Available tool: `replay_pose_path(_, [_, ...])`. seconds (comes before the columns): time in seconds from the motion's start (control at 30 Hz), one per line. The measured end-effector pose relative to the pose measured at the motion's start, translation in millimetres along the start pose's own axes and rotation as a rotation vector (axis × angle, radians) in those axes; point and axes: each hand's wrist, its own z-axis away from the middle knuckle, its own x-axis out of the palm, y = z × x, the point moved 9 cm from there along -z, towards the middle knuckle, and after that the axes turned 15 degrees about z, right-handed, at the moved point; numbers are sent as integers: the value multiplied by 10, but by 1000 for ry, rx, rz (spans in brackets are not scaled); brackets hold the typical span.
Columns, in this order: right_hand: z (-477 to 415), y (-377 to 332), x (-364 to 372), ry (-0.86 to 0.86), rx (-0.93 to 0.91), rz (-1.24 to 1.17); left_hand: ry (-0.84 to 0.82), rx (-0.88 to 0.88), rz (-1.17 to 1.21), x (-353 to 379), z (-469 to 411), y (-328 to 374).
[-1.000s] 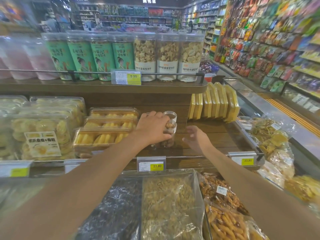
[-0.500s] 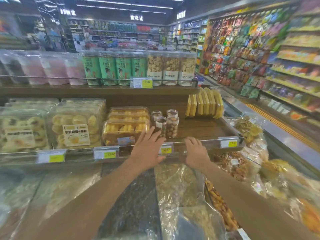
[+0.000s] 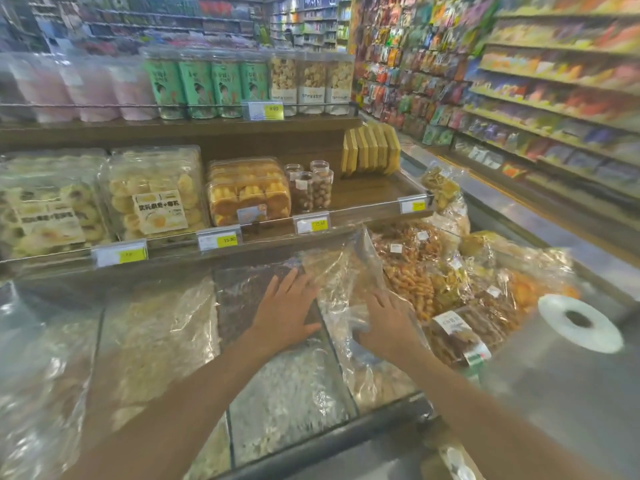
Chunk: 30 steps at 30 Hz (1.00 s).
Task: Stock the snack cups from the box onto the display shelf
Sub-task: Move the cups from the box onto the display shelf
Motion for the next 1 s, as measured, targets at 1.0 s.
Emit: replay_pose_path(1.0, [3907, 3478, 1126, -155, 383, -117, -409, 234, 85, 2691, 1073, 4041])
